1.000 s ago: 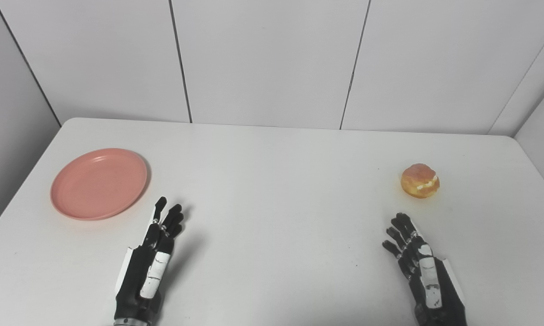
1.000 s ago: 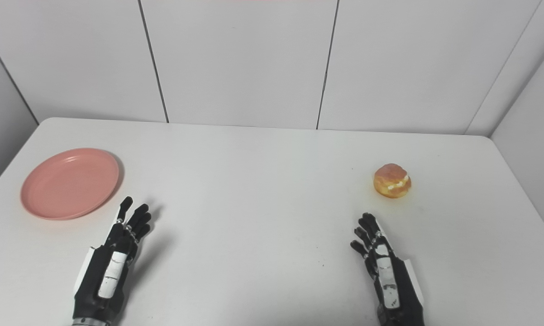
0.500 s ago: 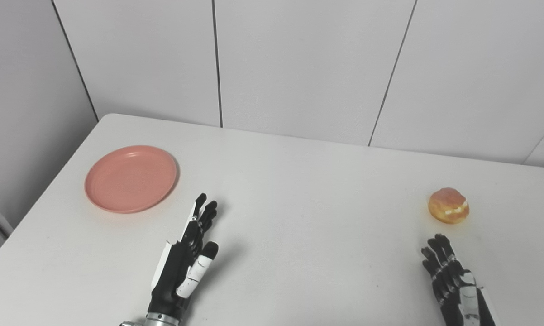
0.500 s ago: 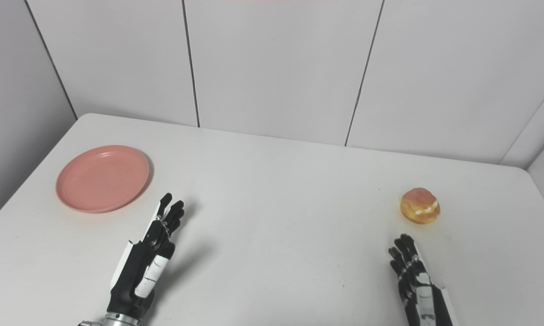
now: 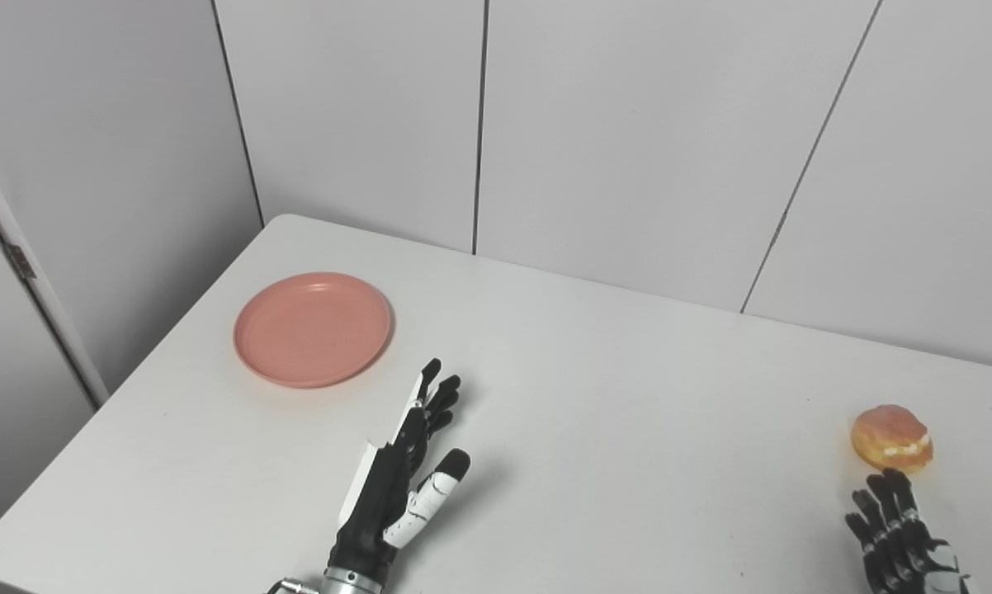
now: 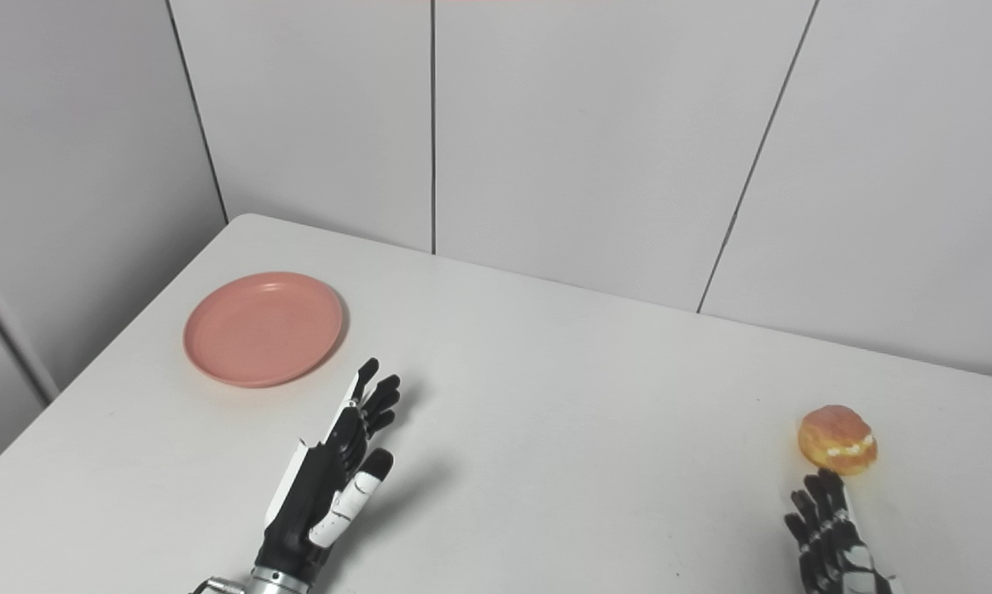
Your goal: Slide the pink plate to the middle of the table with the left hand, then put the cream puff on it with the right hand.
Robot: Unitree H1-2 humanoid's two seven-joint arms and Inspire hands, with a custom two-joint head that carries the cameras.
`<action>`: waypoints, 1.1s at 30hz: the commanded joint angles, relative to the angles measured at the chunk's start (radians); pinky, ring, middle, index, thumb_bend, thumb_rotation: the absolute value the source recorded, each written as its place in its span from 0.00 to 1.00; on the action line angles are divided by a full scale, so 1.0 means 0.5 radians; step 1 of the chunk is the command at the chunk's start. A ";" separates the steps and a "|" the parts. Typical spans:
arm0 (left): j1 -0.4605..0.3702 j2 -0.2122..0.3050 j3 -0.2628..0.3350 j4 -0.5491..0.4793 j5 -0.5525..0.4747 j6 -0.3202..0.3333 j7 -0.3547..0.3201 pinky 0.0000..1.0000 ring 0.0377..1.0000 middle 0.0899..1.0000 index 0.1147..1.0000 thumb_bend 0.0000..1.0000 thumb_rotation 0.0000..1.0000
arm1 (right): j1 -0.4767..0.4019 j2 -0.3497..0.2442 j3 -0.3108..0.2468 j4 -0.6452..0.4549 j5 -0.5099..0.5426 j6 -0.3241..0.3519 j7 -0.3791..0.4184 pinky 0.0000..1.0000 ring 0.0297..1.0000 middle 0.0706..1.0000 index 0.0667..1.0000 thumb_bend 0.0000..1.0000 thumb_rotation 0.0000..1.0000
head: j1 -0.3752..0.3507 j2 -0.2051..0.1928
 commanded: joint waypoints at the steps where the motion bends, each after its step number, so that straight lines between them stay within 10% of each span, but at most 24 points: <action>1: -0.010 -0.088 -0.060 0.172 -0.009 -0.045 0.025 0.92 0.94 0.94 1.00 0.73 0.82 | 0.065 0.029 0.003 0.109 0.011 -0.092 0.020 1.00 1.00 1.00 1.00 0.90 1.00 | -0.003 0.003; 14: -0.161 -0.132 -0.015 -0.024 -0.261 -0.007 0.029 0.99 0.95 0.95 0.99 0.80 0.85 | 0.109 0.074 0.026 0.008 -0.076 0.026 -0.051 1.00 0.98 0.97 0.98 0.90 1.00 | -0.040 -0.011; 22: -0.417 0.010 0.099 -0.258 -0.303 0.238 0.026 0.97 0.95 0.94 0.96 0.89 0.90 | 0.165 0.123 0.051 -0.168 -0.153 0.244 -0.172 1.00 0.97 0.97 0.97 0.77 1.00 | -0.109 0.027; 33: -0.778 0.225 0.395 -0.101 -0.336 0.205 0.135 0.94 0.94 0.93 0.94 0.94 0.89 | 0.167 0.110 0.087 -0.181 -0.187 0.283 -0.211 0.92 0.94 0.96 0.96 0.78 1.00 | -0.111 0.022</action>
